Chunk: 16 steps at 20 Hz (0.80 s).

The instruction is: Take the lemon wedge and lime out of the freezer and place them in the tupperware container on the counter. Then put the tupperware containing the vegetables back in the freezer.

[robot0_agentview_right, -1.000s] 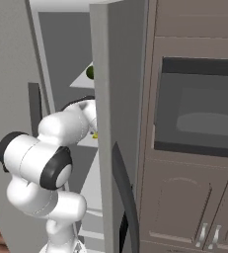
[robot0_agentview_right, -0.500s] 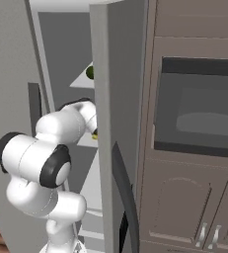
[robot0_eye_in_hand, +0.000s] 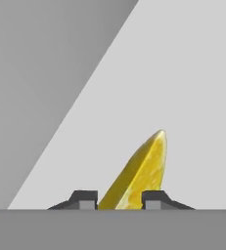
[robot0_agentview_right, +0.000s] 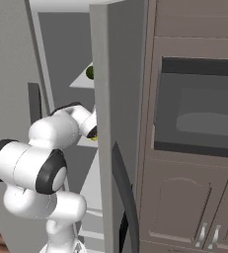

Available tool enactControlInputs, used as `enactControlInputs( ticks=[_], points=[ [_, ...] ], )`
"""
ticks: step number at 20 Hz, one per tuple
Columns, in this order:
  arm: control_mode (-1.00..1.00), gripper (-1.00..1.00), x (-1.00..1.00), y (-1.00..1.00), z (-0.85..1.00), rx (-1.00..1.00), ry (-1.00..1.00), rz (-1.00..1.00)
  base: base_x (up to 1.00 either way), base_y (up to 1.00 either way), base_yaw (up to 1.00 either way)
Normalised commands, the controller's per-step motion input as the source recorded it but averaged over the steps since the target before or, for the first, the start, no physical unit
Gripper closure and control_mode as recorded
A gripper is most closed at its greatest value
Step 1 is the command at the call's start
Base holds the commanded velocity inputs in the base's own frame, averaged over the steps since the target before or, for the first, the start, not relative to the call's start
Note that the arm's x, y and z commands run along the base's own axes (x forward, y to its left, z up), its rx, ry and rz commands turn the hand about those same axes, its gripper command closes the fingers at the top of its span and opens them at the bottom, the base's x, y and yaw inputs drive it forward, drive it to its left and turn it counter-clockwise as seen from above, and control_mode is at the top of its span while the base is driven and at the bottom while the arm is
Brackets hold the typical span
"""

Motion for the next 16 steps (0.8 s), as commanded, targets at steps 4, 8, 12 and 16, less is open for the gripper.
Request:
enactControlInputs(
  ticks=[4, 8, 12, 16],
  points=[
    [-1.0, 1.0, 0.0, -0.04, 0.03, 0.0, 0.03, 0.0, 0.0, 0.0, 0.0],
    [-1.0, 1.0, -0.21, -0.24, 0.36, 0.04, 0.03, 0.0, 0.0, 0.0, 0.0],
    [-1.0, 1.0, -0.65, -0.06, 0.32, 0.0, 0.0, 0.0, 0.0, 0.0, 0.0],
    [-1.0, 1.0, -0.73, 0.0, 0.21, 0.0, 0.0, 0.0, 0.0, 0.0, 0.0]
  ],
)
